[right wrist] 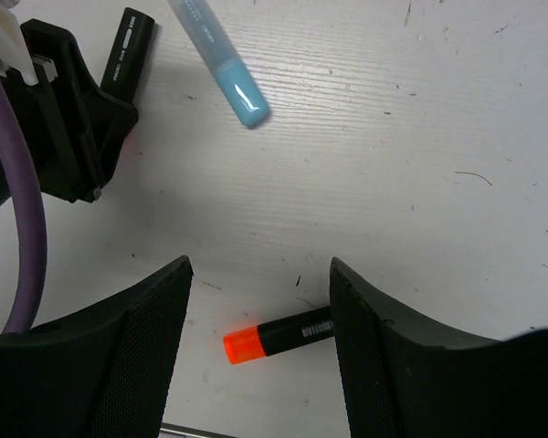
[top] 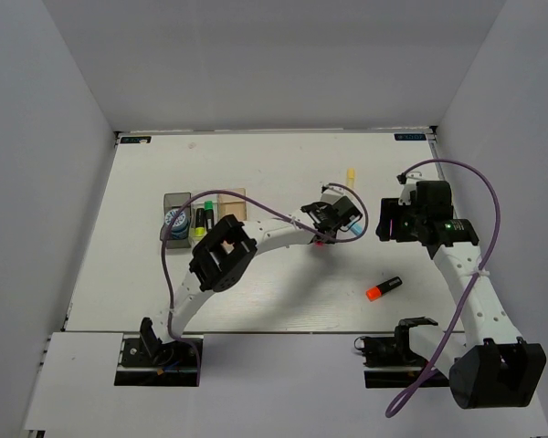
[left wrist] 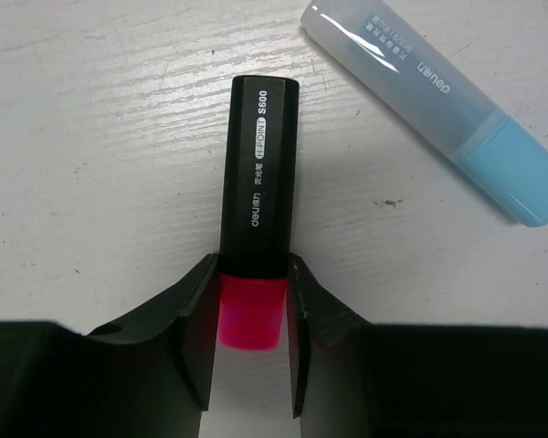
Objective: Sort the stationery into containers
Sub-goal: Move the stationery to the center of the board, then pick up the stationery from the center of the board.
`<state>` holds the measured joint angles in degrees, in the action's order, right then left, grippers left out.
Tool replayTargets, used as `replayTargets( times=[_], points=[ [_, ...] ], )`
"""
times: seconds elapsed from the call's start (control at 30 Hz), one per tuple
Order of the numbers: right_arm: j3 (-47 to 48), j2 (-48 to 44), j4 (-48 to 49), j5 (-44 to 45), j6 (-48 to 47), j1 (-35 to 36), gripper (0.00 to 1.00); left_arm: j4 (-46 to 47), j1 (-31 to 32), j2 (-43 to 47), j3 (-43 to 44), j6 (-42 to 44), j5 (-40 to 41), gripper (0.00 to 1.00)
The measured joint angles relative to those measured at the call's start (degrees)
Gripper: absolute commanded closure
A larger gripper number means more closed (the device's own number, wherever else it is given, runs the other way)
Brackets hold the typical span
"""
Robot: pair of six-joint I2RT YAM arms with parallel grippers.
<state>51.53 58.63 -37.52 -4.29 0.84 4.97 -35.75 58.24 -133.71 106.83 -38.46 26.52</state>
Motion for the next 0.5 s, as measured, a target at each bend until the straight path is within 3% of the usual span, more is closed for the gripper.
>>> replayTargets(
  times=[0.07, 0.17, 0.23, 0.27, 0.3, 0.33, 0.37, 0.4, 0.43, 0.5],
  points=[
    [0.0, -0.1, 0.0, -0.4, 0.1, -0.1, 0.33, 1.6, 0.0, 1.0, -2.1, 0.2, 0.5, 1.0],
    [0.0, -0.1, 0.0, -0.8, 0.4, -0.1, 0.11, 3.3, -0.2, 3.3, -6.0, 0.5, 0.7, 1.0],
    [0.0, -0.1, 0.0, -1.4, 0.2, -0.1, 0.1, 3.7, -0.8, 5.7, -9.6, 1.1, 0.3, 1.0],
    [0.0, -0.1, 0.0, -1.8, 0.1, -0.1, 0.15, 3.9, -1.2, 7.1, -11.5, 1.7, 0.1, 1.0],
    [0.0, -0.1, 0.0, -2.0, -0.1, -0.1, 0.29, 3.5, -1.7, 8.7, -13.7, 2.4, -0.2, 1.0],
    [0.0, -0.1, 0.0, -2.3, -0.3, -0.1, 0.68, 3.0, -2.2, 10.5, -15.8, 3.1, -0.3, 1.0],
    [0.0, -0.1, 0.0, -2.6, -0.6, -0.1, 0.84, 2.3, -2.8, 12.3, -17.7, 3.9, -0.5, 1.0],
    [0.0, 0.0, 0.0, -3.1, -0.3, -0.2, 0.93, 2.0, -3.3, 14.4, -19.5, 4.7, -0.8, 1.0],
    [0.0, 0.0, 0.0, -3.4, -0.5, -0.2, 0.96, 1.1, -3.9, 16.6, -20.8, 5.4, -1.0, 1.0],
    [0.0, 0.4, 0.0, -4.3, -1.0, -0.2, 0.93, 0.4, -5.2, 22.7, -23.1, 7.2, -1.3, 1.0]
  ],
)
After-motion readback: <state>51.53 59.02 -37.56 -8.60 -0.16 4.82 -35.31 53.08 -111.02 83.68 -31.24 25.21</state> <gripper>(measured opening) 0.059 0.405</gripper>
